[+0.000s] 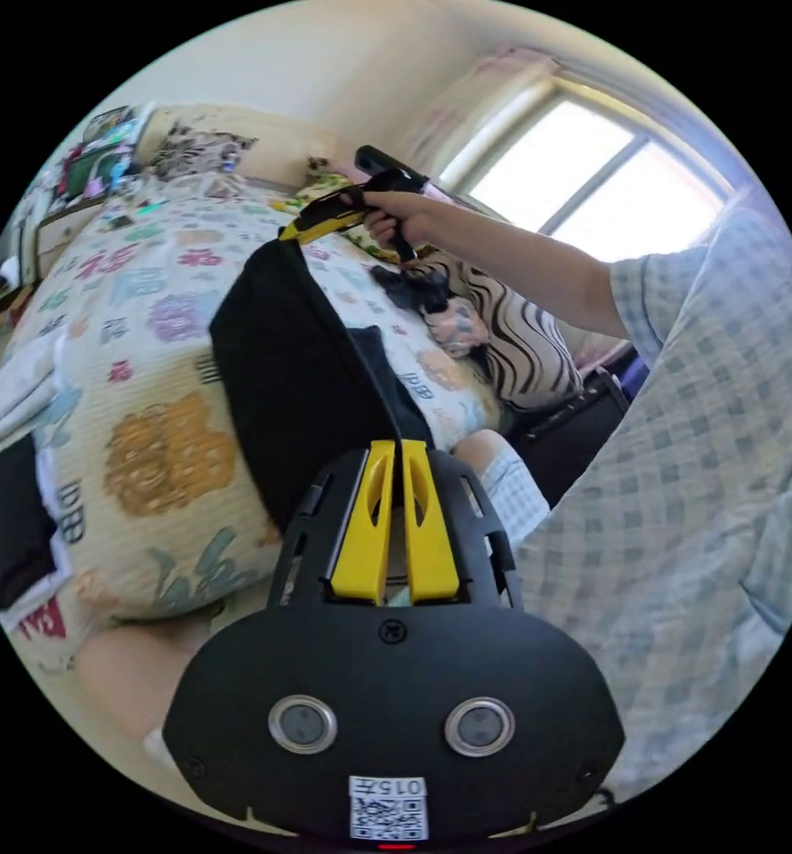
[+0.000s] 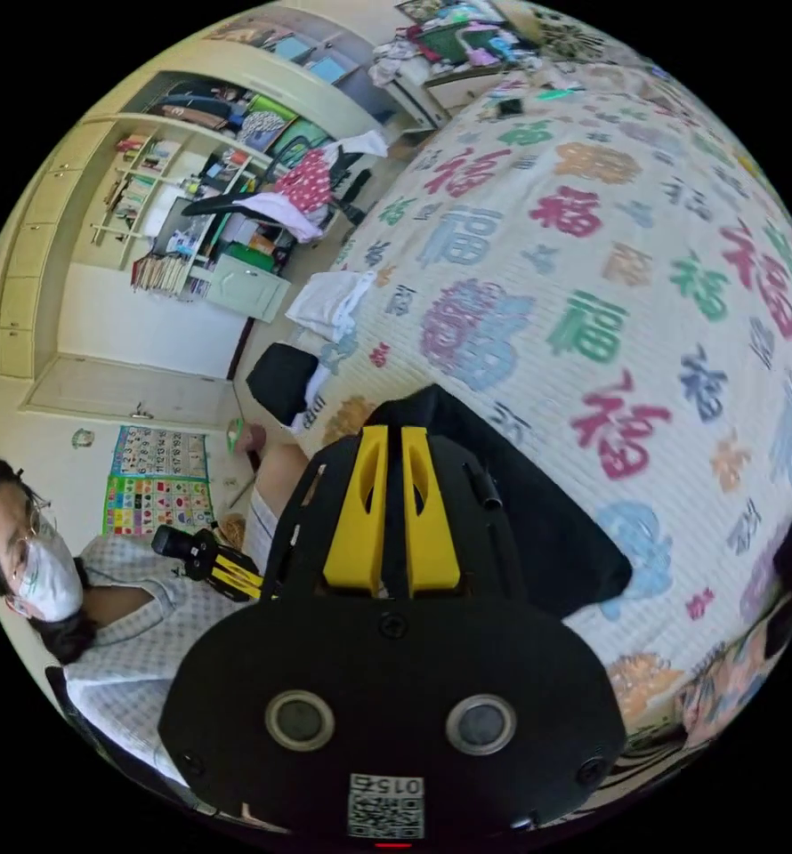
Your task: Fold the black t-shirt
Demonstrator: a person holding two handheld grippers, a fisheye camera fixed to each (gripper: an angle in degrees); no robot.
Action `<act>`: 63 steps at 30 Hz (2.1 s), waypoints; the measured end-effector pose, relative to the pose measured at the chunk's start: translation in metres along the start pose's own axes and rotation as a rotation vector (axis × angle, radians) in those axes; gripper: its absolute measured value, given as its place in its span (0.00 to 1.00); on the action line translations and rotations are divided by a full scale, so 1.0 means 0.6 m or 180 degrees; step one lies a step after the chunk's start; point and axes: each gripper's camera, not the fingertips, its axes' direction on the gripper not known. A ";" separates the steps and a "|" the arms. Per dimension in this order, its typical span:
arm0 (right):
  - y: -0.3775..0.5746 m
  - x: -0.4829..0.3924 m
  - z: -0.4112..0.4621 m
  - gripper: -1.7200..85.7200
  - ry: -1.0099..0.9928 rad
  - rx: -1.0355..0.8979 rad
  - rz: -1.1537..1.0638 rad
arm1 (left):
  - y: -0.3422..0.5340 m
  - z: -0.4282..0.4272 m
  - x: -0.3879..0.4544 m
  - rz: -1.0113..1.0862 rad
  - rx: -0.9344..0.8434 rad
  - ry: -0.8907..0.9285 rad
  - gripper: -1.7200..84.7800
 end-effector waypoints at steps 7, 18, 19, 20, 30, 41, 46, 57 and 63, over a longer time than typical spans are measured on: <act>0.171 0.210 -0.123 0.05 0.0067 0.0097 0.0696 | -0.067 0.353 0.149 0.0777 -0.0635 0.0091 0.01; 0.300 0.332 -0.211 0.08 -0.0446 0.0666 0.0939 | -0.046 0.660 0.158 0.1026 -0.1437 -0.0035 0.08; 0.315 0.339 -0.225 0.09 -0.0472 0.0790 0.1031 | -0.039 0.691 0.149 0.1017 -0.1621 0.0105 0.11; 0.323 0.342 -0.234 0.09 -0.0485 0.0854 0.1065 | -0.032 0.708 0.143 0.1020 -0.1717 0.0232 0.11; 0.383 0.204 -0.312 0.11 0.0143 0.0950 0.0499 | -0.085 0.571 -0.016 0.0638 -0.0847 -0.0027 0.10; 0.450 0.256 -0.328 0.02 0.0454 0.0908 0.1177 | -0.055 0.574 -0.275 0.0087 -0.0966 -0.0391 0.02; 0.529 0.182 -0.357 0.04 0.0185 0.0768 0.0691 | -0.035 0.534 -0.312 0.0062 -0.0824 -0.0118 0.03; 0.610 0.168 -0.321 0.02 0.0342 0.0223 0.0897 | -0.007 0.534 -0.420 0.0277 -0.1281 -0.0628 0.02; 0.671 0.230 -0.446 0.13 -0.0217 0.1013 0.0937 | -0.070 0.424 -0.567 -0.0021 -0.0624 -0.0408 0.12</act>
